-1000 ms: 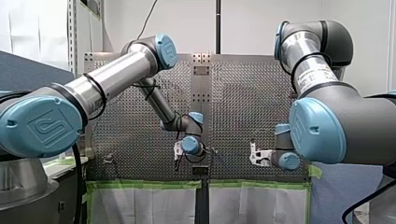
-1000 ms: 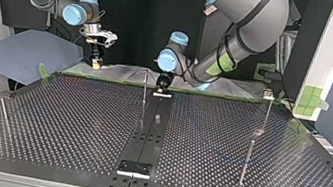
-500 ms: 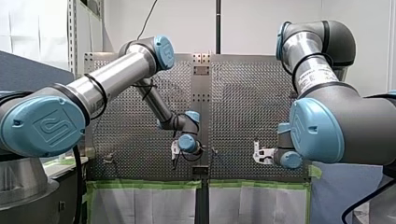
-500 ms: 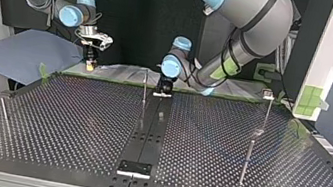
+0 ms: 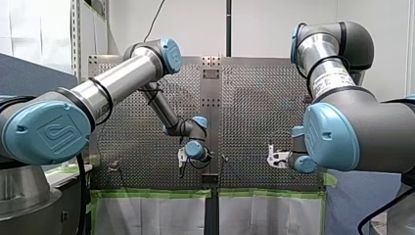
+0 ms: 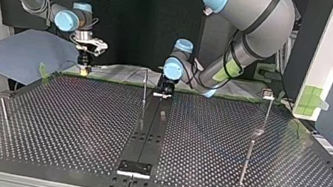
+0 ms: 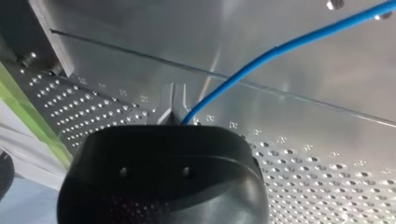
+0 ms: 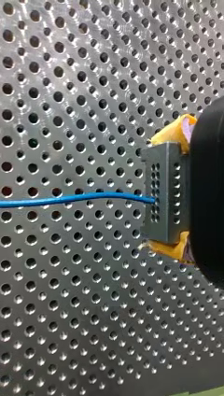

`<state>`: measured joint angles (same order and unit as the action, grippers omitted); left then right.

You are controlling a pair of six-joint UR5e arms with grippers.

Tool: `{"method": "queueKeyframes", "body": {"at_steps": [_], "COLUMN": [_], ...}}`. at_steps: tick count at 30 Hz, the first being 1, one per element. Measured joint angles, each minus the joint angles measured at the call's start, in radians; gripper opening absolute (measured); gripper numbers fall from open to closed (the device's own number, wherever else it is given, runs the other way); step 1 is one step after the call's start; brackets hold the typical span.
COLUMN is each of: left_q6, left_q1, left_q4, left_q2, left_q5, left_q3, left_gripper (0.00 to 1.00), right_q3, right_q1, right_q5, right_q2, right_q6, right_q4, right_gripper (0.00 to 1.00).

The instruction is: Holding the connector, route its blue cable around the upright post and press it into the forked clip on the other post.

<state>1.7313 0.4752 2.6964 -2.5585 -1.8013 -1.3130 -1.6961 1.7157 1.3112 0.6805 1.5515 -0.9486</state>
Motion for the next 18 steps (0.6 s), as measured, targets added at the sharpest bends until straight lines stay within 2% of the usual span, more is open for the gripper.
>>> {"method": "queueKeyframes", "body": {"at_steps": [18], "left_q6": [0.004], "left_q1": [-0.008], "left_q4": [0.003], "left_q2": [0.000], "left_q5": [0.002], "left_q3": [0.003], "left_gripper": [0.00], "right_q3": [0.041], "right_q1": [-0.022], "right_q5": [-0.003], "right_q2": [-0.005], "right_q6": [0.020], "right_q4": [-0.002], "right_gripper": [0.00]}}
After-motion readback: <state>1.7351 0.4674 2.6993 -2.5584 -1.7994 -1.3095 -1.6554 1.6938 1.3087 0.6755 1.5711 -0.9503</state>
